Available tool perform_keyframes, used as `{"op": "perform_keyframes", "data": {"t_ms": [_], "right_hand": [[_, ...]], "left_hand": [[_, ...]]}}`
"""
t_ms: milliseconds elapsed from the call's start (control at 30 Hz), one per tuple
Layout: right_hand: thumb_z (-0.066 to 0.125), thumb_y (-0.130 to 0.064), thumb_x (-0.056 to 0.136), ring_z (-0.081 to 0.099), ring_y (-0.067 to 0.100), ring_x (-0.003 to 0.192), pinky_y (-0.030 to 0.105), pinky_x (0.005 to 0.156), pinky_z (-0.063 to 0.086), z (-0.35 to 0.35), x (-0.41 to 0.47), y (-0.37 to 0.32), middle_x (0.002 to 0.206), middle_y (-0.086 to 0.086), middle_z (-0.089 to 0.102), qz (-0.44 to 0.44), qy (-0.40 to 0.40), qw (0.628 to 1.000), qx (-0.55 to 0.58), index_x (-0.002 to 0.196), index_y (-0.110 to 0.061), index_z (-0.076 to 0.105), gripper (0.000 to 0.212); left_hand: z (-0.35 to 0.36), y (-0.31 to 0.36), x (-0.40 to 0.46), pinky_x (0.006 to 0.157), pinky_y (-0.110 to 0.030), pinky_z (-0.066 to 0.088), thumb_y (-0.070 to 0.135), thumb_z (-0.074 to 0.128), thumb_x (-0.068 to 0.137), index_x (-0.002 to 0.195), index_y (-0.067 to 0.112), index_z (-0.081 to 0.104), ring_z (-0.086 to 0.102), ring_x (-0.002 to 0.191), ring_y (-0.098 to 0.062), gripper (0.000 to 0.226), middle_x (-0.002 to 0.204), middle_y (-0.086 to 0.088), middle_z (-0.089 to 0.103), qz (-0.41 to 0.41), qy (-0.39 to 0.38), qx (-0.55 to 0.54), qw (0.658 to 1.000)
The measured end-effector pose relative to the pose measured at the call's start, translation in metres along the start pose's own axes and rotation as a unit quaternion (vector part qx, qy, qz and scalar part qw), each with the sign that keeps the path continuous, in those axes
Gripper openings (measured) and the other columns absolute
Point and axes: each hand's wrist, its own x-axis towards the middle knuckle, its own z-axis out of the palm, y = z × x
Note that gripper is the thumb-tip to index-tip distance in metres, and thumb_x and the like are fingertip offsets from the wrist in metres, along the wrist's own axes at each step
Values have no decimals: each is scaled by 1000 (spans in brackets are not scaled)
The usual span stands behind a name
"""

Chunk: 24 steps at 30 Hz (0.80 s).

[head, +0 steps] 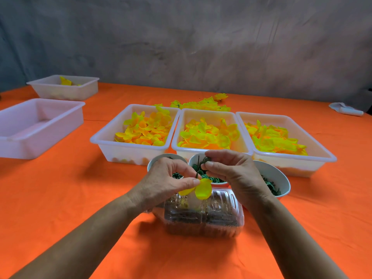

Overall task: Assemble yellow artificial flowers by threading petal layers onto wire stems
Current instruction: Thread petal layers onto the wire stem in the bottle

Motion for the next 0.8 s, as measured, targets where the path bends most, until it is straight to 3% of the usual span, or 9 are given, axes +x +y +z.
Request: {"op": "perform_keyframes", "data": {"t_ms": [233,433,567,800], "right_hand": [[80,-22,54,71,23,80,25,67,56,3,-2,-2,88,15,74,-18,-6,1000,24,86,-16,76,33],[76,-22,63,72,19,75,21,64,54,5,-5,-2,80,11,74,-30,-11,999,30,84,-18,77,22],[75,-21,63,71,17,72,20,61,53,5,-6,-3,79,9,74,-27,-1,999,31,83,-18,77,20],[77,-20,58,72,18,73,20,60,54,6,-8,-6,79,9,74,-29,-8,999,28,80,-19,78,23]], "left_hand": [[1,-1,-1,81,-36,52,22,74,79,82,12,76,67,86,-18,10,84,0,71,14,13,-14,1000],[3,3,-1,80,-35,53,32,74,69,84,15,76,67,88,-23,23,85,-2,72,48,44,-50,997],[4,2,1,84,-43,53,12,77,75,80,13,76,67,88,-26,6,85,-5,71,47,52,-28,997],[7,-2,0,82,-45,53,7,78,73,79,5,75,66,84,-26,7,84,-10,70,49,60,-16,997]]}}
